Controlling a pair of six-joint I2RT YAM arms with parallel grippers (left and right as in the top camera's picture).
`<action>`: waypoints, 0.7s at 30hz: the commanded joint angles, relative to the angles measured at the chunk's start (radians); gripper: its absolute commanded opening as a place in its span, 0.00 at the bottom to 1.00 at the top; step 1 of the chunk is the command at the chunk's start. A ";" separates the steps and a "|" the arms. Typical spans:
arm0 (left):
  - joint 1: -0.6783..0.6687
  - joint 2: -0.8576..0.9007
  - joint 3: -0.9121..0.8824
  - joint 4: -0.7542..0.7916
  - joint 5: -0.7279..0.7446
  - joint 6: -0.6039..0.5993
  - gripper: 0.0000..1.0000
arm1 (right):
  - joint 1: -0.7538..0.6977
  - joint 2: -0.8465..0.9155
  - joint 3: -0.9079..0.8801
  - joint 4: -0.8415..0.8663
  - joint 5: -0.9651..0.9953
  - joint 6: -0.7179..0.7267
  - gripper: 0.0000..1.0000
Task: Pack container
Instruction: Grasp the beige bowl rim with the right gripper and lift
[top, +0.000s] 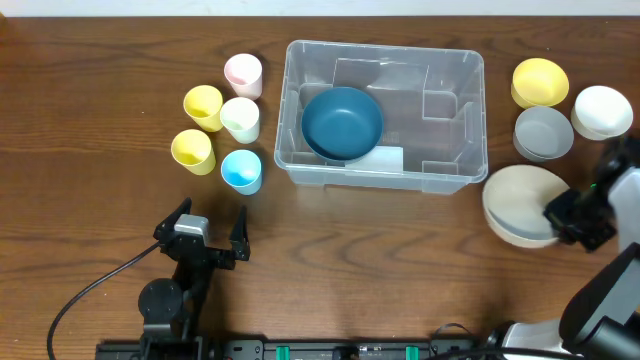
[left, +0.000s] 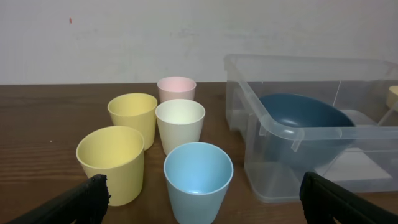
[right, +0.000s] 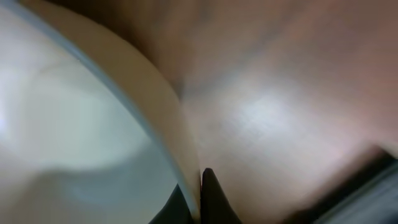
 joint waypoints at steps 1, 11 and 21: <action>0.005 -0.007 -0.026 -0.021 -0.001 0.006 0.98 | -0.049 -0.039 0.181 -0.093 0.080 -0.008 0.01; 0.005 -0.007 -0.026 -0.021 -0.001 0.006 0.98 | -0.085 -0.159 0.820 -0.278 -0.317 0.016 0.01; 0.005 -0.007 -0.026 -0.021 -0.001 0.006 0.98 | 0.336 -0.229 0.909 -0.092 -0.435 0.129 0.01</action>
